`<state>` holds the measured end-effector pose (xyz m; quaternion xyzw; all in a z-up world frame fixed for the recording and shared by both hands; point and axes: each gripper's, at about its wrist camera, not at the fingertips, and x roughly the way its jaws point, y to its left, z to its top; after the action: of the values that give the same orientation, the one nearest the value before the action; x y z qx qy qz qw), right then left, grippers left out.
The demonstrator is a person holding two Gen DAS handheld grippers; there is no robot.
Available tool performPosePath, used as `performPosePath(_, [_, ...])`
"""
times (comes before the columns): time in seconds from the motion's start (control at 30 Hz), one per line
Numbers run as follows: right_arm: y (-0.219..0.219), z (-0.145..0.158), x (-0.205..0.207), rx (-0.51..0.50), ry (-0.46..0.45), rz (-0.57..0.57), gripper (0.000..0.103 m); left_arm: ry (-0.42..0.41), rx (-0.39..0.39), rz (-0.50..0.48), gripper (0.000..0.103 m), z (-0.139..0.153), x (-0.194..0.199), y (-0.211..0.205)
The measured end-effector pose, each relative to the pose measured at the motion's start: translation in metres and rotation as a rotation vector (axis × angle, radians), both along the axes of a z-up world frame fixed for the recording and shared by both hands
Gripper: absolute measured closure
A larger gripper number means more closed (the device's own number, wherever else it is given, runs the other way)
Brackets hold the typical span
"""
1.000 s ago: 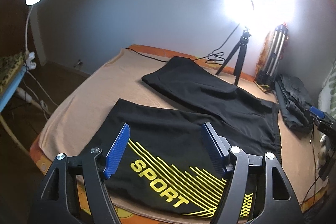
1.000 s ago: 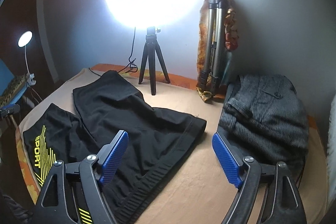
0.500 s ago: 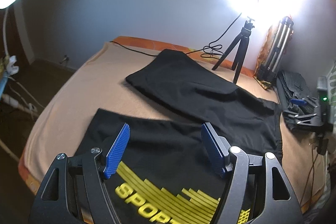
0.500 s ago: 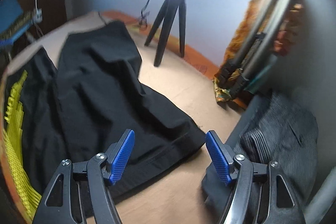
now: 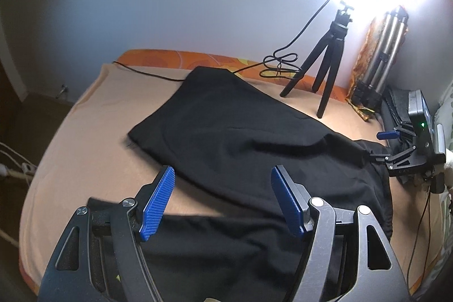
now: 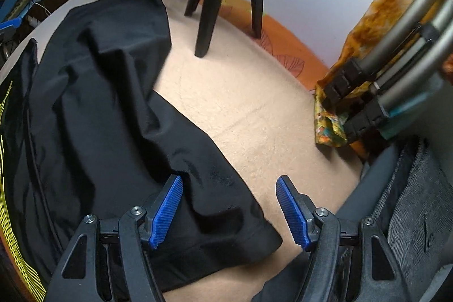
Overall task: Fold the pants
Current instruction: 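Move the right gripper to the pants leg edge and close on it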
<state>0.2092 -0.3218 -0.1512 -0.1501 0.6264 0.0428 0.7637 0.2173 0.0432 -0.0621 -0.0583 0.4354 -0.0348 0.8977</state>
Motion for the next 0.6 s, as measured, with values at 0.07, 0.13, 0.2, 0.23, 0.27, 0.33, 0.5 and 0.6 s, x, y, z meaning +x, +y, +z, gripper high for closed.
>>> performPosePath(0.07, [-0.005, -0.005, 0.005, 0.017, 0.021, -0.013, 0.033, 0.02, -0.004, -0.015, 0.032, -0.007, 0.013, -0.006])
performPosePath(0.13, [-0.01, -0.01, 0.008, 0.042, 0.037, -0.03, 0.033, 0.033, 0.008, -0.03, 0.032, -0.014, 0.023, -0.013])
performPosePath(0.2, [-0.014, -0.014, 0.01, 0.072, 0.051, -0.049, 0.033, 0.041, 0.019, -0.038, 0.032, -0.019, 0.029, -0.018])
performPosePath(0.23, [-0.019, -0.016, 0.012, 0.094, 0.053, -0.062, 0.034, 0.047, 0.015, -0.039, 0.032, -0.023, 0.033, -0.021])
performPosePath(0.27, [-0.023, -0.016, 0.012, 0.121, 0.06, -0.077, 0.037, 0.052, 0.012, -0.037, 0.032, -0.026, 0.035, -0.022])
performPosePath(0.33, [-0.033, -0.016, 0.012, 0.177, 0.067, -0.091, 0.058, 0.062, 0.011, -0.035, 0.032, -0.032, 0.04, -0.024])
performPosePath(0.5, [-0.043, 0.003, -0.002, 0.304, 0.02, -0.173, 0.087, 0.099, -0.003, -0.023, 0.032, -0.045, 0.051, -0.023])
performPosePath(0.6, [-0.037, 0.028, -0.023, 0.383, -0.072, -0.192, 0.092, 0.103, -0.023, -0.014, 0.032, -0.043, 0.058, -0.02])
